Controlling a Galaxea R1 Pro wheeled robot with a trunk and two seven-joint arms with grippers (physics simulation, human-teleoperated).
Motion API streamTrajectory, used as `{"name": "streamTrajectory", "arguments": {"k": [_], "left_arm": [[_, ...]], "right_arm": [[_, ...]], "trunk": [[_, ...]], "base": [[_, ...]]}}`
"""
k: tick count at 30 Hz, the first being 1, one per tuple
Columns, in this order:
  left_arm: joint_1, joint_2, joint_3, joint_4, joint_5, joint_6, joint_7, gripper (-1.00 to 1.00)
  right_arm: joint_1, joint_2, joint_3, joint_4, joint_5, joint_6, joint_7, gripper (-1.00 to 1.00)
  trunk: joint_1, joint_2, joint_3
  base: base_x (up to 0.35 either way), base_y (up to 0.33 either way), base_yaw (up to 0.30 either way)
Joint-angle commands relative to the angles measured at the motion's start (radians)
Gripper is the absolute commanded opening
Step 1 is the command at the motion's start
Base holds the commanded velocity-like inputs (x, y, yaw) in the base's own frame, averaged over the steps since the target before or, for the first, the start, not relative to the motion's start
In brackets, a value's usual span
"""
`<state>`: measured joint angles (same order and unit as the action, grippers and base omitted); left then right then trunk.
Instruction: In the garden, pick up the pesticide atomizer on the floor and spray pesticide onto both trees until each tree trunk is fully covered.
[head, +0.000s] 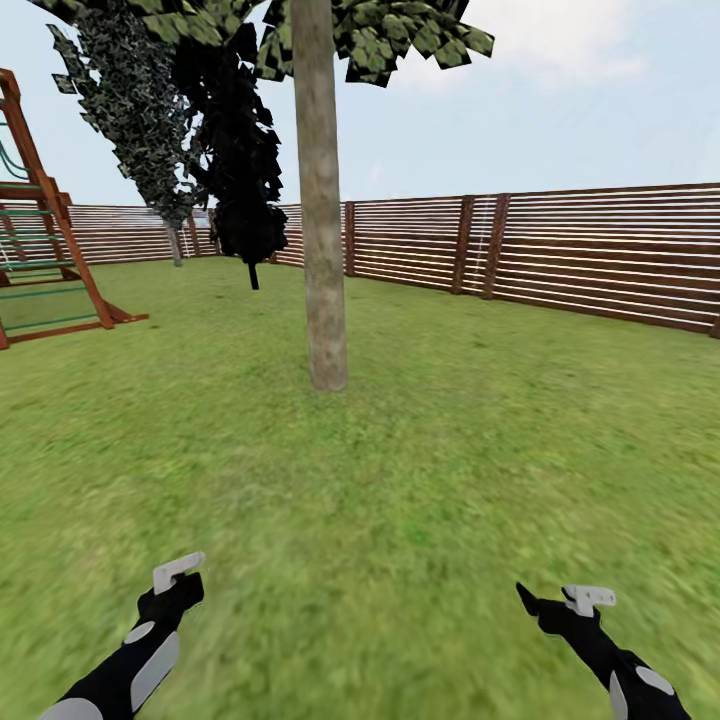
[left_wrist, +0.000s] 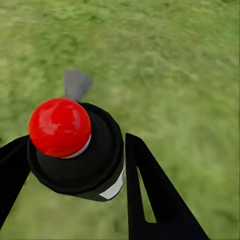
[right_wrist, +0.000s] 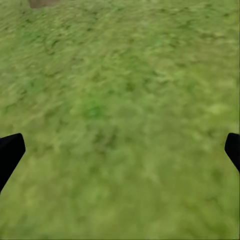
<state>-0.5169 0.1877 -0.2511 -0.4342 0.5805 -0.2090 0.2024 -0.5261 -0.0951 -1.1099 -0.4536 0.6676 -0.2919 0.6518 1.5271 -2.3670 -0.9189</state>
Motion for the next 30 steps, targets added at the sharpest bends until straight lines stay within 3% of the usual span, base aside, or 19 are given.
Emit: {"name": "streamTrajectory", "arguments": {"k": [1, 19, 30], "left_arm": [[0.0, 0.004, 0.0, 0.0, -0.001, 0.0, 0.0, -1.0], [0.0, 0.007, 0.0, 0.0, -0.001, 0.0, 0.0, -1.0], [0.0, 0.007, 0.0, 0.0, -0.001, 0.0, 0.0, -1.0]], "right_arm": [[0.0, 0.0, 0.0, 0.0, 0.0, 0.0, 0.0, 1.0], [0.0, -0.007, 0.0, 0.001, 0.0, 0.0, 0.0, 1.0], [0.0, 0.0, -0.001, 0.0, 0.0, 0.0, 0.0, 1.0]], "trunk": [[0.0, 0.0, 0.0], [0.0, 0.0, 0.0], [0.0, 0.0, 0.0]], "base": [[0.332, 0.0, 0.0], [0.332, 0.0, 0.003], [0.332, 0.0, 0.205]]}}
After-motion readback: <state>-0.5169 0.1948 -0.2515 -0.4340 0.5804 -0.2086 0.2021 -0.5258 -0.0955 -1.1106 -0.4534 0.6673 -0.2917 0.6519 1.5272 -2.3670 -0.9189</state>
